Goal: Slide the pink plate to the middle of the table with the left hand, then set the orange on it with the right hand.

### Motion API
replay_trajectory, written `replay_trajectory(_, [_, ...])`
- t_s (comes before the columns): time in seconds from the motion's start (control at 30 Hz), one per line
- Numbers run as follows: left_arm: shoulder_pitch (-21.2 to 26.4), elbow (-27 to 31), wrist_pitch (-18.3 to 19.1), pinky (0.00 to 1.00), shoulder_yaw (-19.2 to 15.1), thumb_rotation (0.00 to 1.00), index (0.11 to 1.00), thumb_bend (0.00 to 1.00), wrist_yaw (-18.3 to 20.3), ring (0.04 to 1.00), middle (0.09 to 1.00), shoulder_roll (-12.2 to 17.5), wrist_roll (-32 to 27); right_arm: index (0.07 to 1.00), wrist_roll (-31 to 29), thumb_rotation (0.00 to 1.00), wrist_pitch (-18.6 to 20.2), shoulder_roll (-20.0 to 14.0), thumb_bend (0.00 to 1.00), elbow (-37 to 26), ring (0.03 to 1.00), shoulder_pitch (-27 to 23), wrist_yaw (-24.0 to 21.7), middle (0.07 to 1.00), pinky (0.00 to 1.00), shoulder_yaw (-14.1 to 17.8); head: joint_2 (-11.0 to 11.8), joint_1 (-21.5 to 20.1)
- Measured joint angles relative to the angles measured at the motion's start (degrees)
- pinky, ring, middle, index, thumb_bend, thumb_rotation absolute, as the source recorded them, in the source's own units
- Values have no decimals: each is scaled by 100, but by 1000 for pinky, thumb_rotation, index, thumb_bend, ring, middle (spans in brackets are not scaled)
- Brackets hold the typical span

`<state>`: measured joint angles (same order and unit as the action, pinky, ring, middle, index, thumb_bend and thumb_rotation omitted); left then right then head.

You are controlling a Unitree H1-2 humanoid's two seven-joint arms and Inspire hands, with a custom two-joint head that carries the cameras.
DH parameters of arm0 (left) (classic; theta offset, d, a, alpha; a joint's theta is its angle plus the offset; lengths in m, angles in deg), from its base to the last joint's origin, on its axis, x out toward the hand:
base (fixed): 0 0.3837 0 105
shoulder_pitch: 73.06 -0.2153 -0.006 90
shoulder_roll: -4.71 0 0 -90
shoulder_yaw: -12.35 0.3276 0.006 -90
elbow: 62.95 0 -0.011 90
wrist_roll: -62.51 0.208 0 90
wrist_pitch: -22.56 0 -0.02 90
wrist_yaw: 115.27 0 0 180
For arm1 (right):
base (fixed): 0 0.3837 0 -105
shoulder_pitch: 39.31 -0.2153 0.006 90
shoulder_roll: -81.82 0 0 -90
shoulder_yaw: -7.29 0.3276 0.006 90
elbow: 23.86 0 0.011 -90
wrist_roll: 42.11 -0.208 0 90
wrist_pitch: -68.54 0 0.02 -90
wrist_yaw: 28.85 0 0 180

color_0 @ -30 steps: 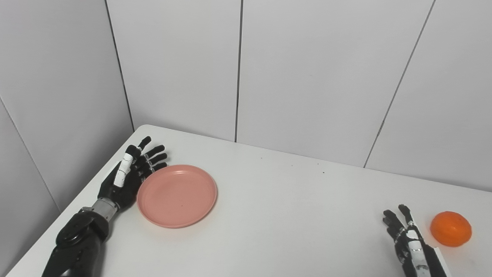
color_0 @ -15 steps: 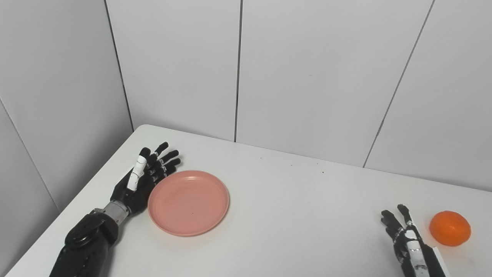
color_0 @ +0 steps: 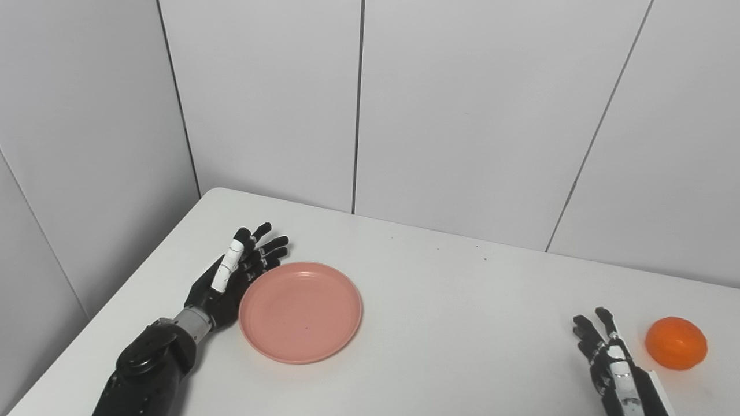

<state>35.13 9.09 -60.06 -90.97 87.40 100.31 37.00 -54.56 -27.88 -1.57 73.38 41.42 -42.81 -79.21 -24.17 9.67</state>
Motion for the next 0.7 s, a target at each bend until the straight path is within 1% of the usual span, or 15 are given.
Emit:
replay_trajectory(0.13, [-6, 91, 95, 1000, -63, 818, 1000, 885, -154, 951, 924, -130, -37, 1000, 7, 907, 0, -7, 712, 0, 937, 3, 0, 907, 1000, -2, -18, -9])
replay_trajectory(0.17, [-7, 110, 117, 1000, -87, 829, 1000, 867, -185, 959, 936, -166, -56, 997, 13, 909, 0, -8, 708, -3, 935, 7, 1, 904, 1000, -2, -26, -26])
replay_trajectory(0.27, [-12, 274, 305, 1000, -145, 851, 1000, 848, -388, 977, 963, -308, -58, 998, 17, 903, 0, -4, 714, -33, 931, 27, 12, 901, 1000, -4, -35, -44])
replay_trajectory(0.37, [-35, 440, 420, 1000, -119, 835, 1000, 859, -486, 998, 985, -446, -51, 997, 16, 885, 0, -2, 717, -39, 920, 31, 15, 891, 1000, -5, -44, -70])
replay_trajectory(0.43, [-48, 548, 511, 1000, -45, 827, 1000, 869, -559, 1000, 988, -495, -15, 994, 16, 875, 0, 5, 722, -49, 916, 39, 19, 886, 1000, -4, -44, -79])
replay_trajectory(0.53, [-66, 682, 559, 993, 116, 862, 1000, 852, -622, 1000, 997, -476, 216, 993, 9, 863, 0, 21, 729, -65, 914, 49, 25, 883, 1000, -3, -62, -88])
replay_trajectory(0.6, [-71, 745, 570, 997, 326, 874, 1000, 838, -629, 1000, 1000, -392, 398, 993, 11, 869, 3, 23, 726, -84, 917, 61, 60, 886, 1000, -3, -79, -114])
replay_trajectory(0.7, [-71, 831, 658, 999, 504, 879, 1000, 805, -596, 1000, 1000, -302, 489, 990, 15, 870, 27, 34, 724, -177, 912, 128, 96, 885, 1000, -22, -88, -123])
